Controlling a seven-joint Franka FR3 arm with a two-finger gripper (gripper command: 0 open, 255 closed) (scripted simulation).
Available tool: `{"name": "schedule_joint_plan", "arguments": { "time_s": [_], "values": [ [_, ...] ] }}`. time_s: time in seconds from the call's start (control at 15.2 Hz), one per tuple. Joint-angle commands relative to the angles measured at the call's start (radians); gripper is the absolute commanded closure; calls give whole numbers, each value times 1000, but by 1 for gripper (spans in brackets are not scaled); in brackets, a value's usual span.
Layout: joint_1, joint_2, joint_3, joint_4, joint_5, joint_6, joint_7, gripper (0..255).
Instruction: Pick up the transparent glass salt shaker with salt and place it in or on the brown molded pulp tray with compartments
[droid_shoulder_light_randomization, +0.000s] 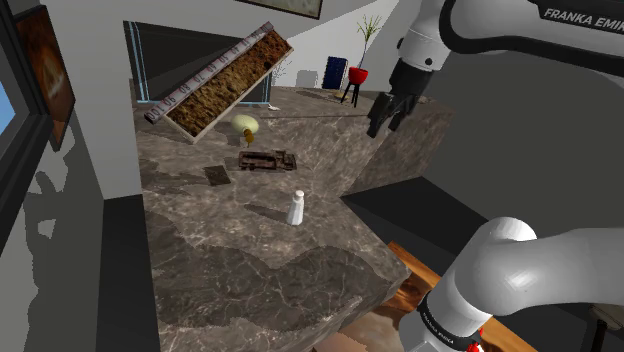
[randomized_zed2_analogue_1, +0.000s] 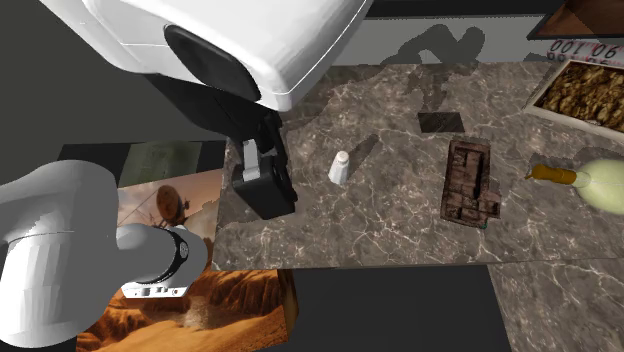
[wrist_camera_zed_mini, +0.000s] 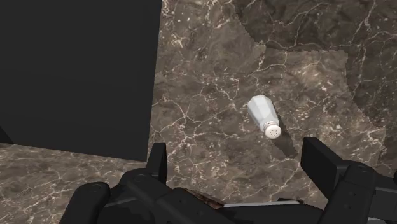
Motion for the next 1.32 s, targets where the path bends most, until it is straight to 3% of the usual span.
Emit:
{"name": "schedule_joint_plan", "arguments": {
  "time_s": [0.0,0.66,1.25],
  "values": [
    [0,0,0,0,0,0,0,0],
    [25,88,56,-262,92,403,111,0],
    [59,352,121,-360,178,822,195,0]
  ]
}}
